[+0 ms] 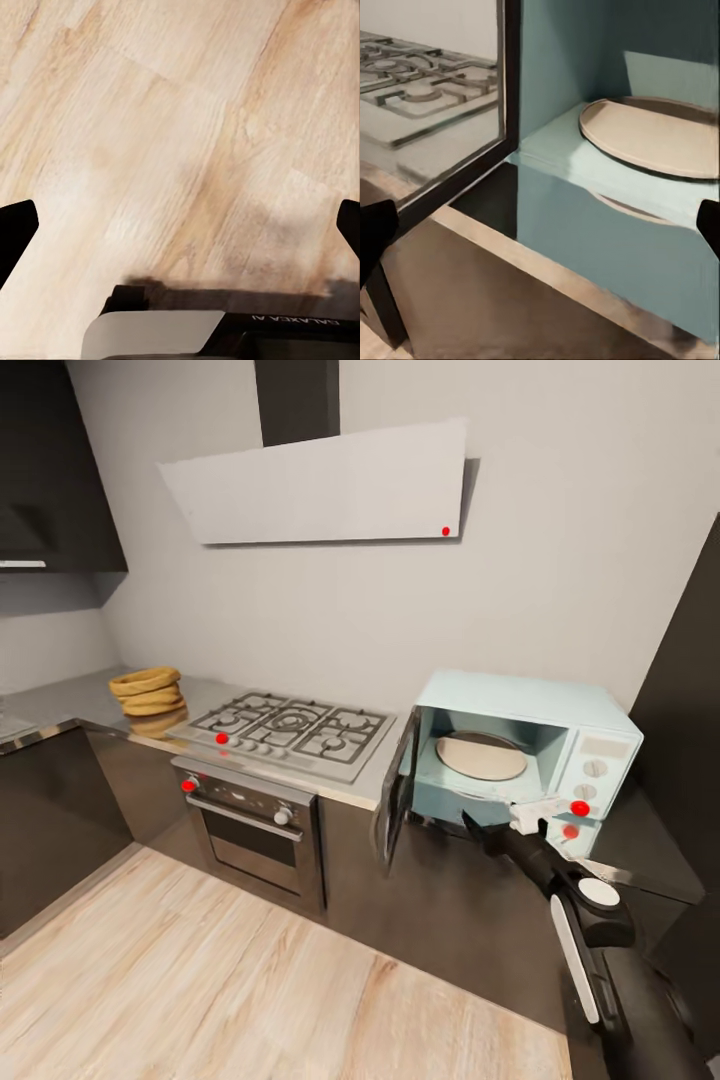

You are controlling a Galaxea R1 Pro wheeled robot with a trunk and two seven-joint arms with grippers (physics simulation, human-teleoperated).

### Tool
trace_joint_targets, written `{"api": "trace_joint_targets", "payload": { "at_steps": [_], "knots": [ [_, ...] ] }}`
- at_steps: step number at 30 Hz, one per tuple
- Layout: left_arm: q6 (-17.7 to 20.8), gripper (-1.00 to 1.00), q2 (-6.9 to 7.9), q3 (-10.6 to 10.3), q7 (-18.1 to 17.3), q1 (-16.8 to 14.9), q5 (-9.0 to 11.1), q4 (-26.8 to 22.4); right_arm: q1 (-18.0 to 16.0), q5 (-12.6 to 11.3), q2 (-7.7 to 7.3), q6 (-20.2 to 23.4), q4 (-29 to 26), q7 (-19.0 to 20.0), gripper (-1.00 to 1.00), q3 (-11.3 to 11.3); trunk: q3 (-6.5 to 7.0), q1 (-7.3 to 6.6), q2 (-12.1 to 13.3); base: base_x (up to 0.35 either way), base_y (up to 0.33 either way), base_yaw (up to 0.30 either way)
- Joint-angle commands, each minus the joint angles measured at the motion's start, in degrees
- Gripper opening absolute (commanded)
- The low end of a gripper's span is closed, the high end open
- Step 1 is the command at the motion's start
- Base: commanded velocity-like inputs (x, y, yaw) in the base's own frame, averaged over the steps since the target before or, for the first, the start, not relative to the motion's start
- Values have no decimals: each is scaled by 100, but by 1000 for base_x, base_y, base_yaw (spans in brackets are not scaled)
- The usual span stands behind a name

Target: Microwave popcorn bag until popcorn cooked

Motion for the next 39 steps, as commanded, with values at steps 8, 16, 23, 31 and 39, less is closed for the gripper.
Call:
{"api": "trace_joint_targets", "payload": {
  "at_steps": [8,16,23,31,39],
  "knots": [
    [-16,100,1,63,-7,-9,30,3,104,316,15,101,-13,48,100,-90,-7,-3,-5,-332,-32,0],
    [-7,100,3,84,-25,-12,39,3,362,294,83,-72,224,31,100,-83,-7,-3,-5,-342,0,0],
    [-3,100,16,90,-19,-12,43,3,943,290,72,-2208,3436,-3,100,-101,-7,-3,-5,-333,23,0],
    [2,100,32,239,42,-42,50,12,898,318,129,-3398,5533,-56,100,-66,-2,-3,-5,-65,115,37],
    [29,100,69,464,51,-76,56,12,879,360,454,-3395,6158,-56,100,149,149,-157,276,0,1,249]
  ]
}}
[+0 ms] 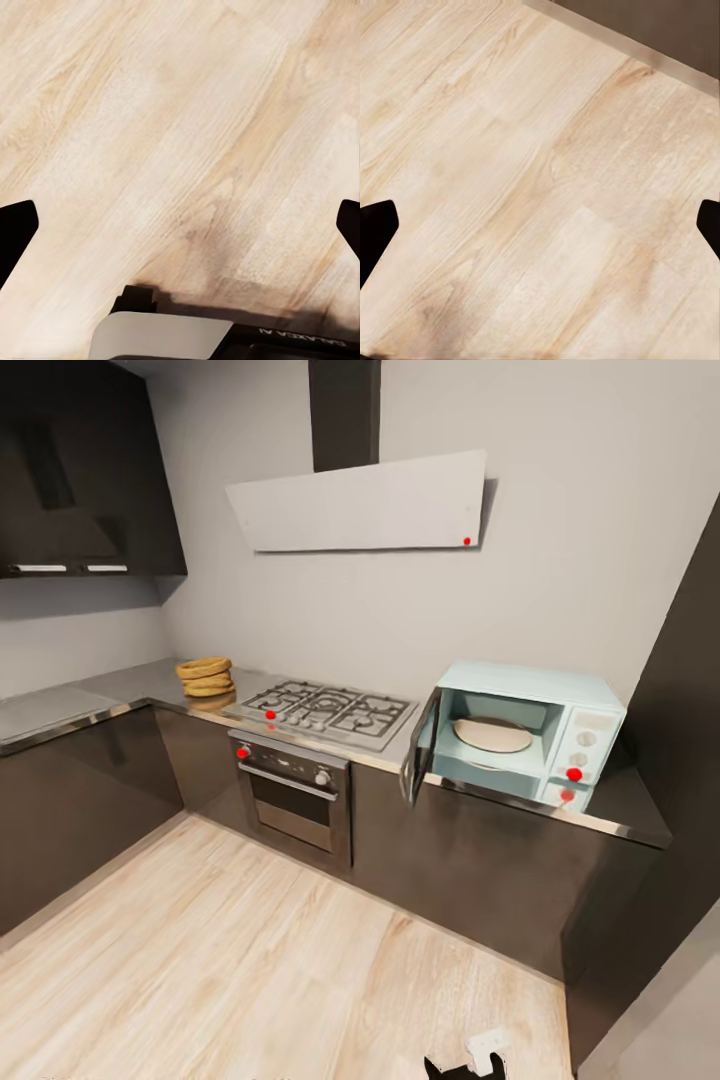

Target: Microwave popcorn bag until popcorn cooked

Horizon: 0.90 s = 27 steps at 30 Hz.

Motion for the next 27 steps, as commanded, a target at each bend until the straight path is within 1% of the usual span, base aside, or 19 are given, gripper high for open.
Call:
{"api": "trace_joint_targets", "payload": {
  "at_steps": [1,7,21,27],
  "knots": [
    [-16,100,2,15,9,-7,14,6,-1,54,13,-16,20,34,100,-16,15,-22,38,0,0,265],
    [-11,100,11,93,1,-43,12,6,-7,42,24,23,54,38,100,23,141,-154,278,0,0,266],
    [-11,100,20,109,-50,-47,11,6,-8,-20,26,28,46,30,100,0,414,-462,840,2,0,274],
    [-11,100,26,113,-52,-48,11,6,-8,-20,25,28,46,30,100,-12,521,-594,1080,178,0,283]
  ]
}}
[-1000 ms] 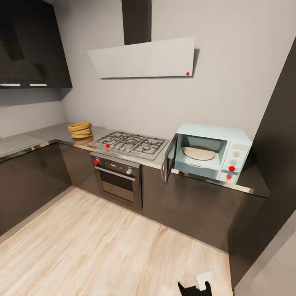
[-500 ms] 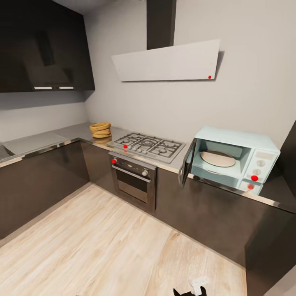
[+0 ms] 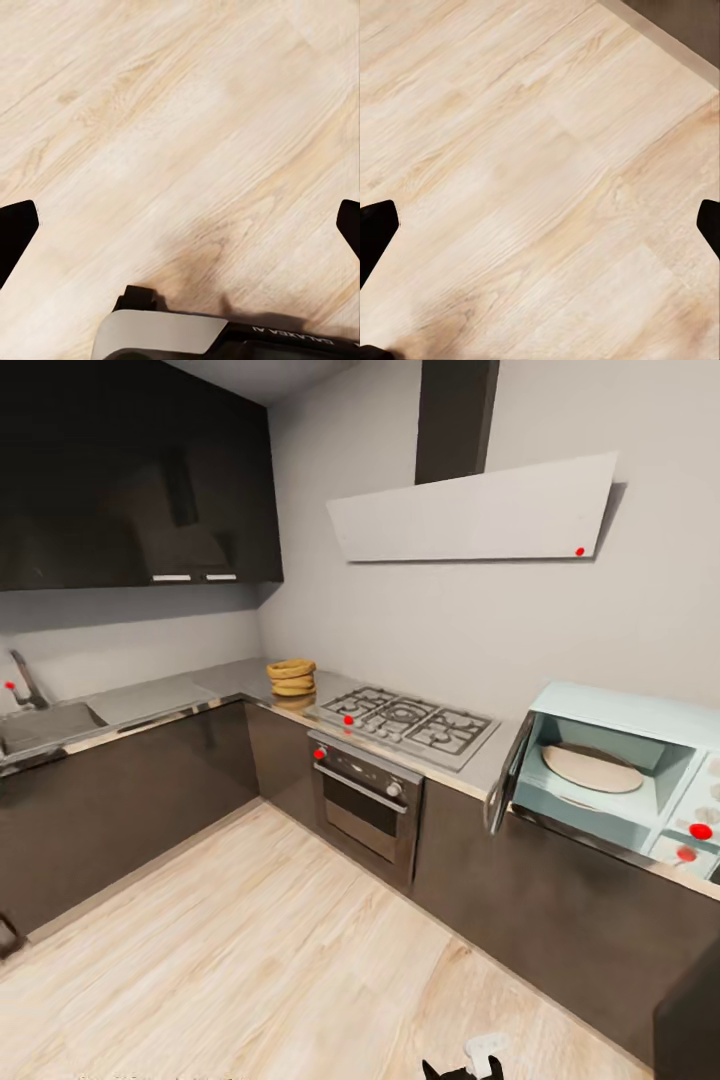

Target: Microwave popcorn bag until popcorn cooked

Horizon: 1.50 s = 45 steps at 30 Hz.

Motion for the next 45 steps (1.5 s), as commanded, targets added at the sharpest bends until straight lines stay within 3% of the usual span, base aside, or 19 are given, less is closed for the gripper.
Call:
{"api": "trace_joint_targets", "payload": {
  "at_steps": [1,10,34,45],
  "knots": [
    [-18,100,-4,10,3,-5,11,6,-2,59,5,-22,-1,28,100,-41,11,-21,36,44,0,283],
    [-18,100,-5,2,3,-4,1,6,-2,66,5,-22,0,20,100,-37,173,-218,397,74,0,284],
    [-18,100,0,10,30,-6,11,6,-2,128,8,-22,7,20,100,-10,603,-746,1359,337,41,285],
    [-18,100,-3,11,23,1,-1,6,-3,138,5,-22,8,28,100,8,747,-921,1680,42,14,285]
  ]
}}
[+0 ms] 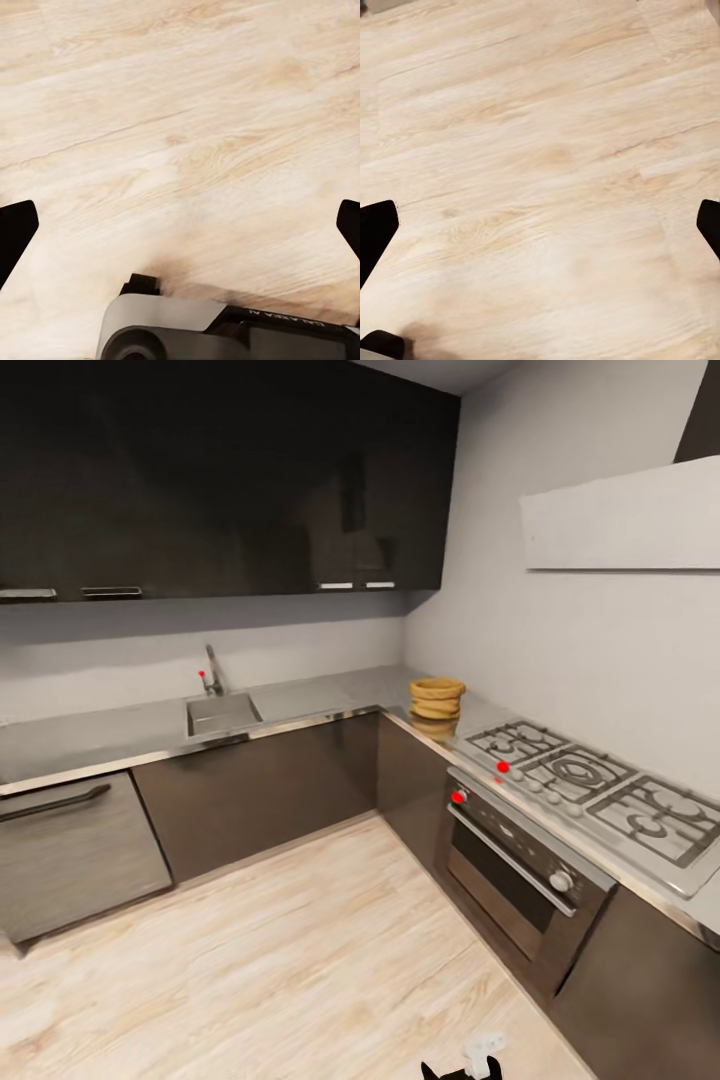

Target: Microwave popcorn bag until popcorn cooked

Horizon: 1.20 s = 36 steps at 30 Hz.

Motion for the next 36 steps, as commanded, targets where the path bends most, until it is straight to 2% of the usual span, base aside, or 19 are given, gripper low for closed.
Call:
{"api": "trace_joint_targets", "payload": {
  "at_steps": [1,7,15,17,19,21,22,24,26,27,28,29,31,33,36],
  "knots": [
    [-18,100,-1,9,16,-8,12,5,-3,58,4,-22,-1,25,100,-34,8,-20,32,0,0,285],
    [-15,100,3,8,18,-19,20,5,-3,56,1,-27,-9,25,100,-37,115,-152,272,59,-23,285],
    [-2,100,9,20,45,-78,21,17,6,-2,-42,-72,-86,27,100,-91,241,-306,553,312,-12,132],
    [-1,100,9,72,50,-90,21,21,-5,37,-25,-59,-197,53,100,-53,241,-306,553,343,0,6],
    [-1,100,15,112,51,-102,21,22,-45,98,-11,107,-703,87,100,190,241,-306,553,344,0,2],
    [-1,100,15,123,54,-105,21,23,-118,216,-11,732,-1494,95,100,602,241,-306,553,345,0,1],
    [2,100,12,128,56,-107,17,23,-281,310,-18,1783,-2460,93,100,993,241,-306,553,345,0,0],
    [6,100,10,130,56,-107,14,23,-553,348,-19,2953,-3469,91,100,1264,241,-306,553,345,0,0],
    [7,100,10,131,56,-107,13,23,-1214,369,-18,4407,-4603,100,100,1439,241,-306,553,345,0,0],
    [8,100,10,131,56,-108,13,23,-1721,368,-25,5005,-4889,106,100,1496,241,-306,553,345,0,0],
    [8,100,6,131,56,-108,13,23,-2117,366,-31,5345,-4990,108,100,1538,241,-306,553,345,0,0],
    [8,100,4,131,56,-108,13,23,-2750,361,-44,5801,-5032,115,100,1612,241,-306,553,345,0,0],
    [8,100,2,131,56,-108,13,23,-3541,359,-59,6378,-4973,117,100,1733,241,-306,553,345,0,0],
    [8,100,4,131,56,-108,13,25,-4176,352,-80,6842,-4986,120,100,1825,241,-306,553,345,0,0],
    [8,100,9,131,56,-108,13,24,-4466,339,-118,6971,-5428,139,100,1864,241,-306,553,345,0,0]
  ]
}}
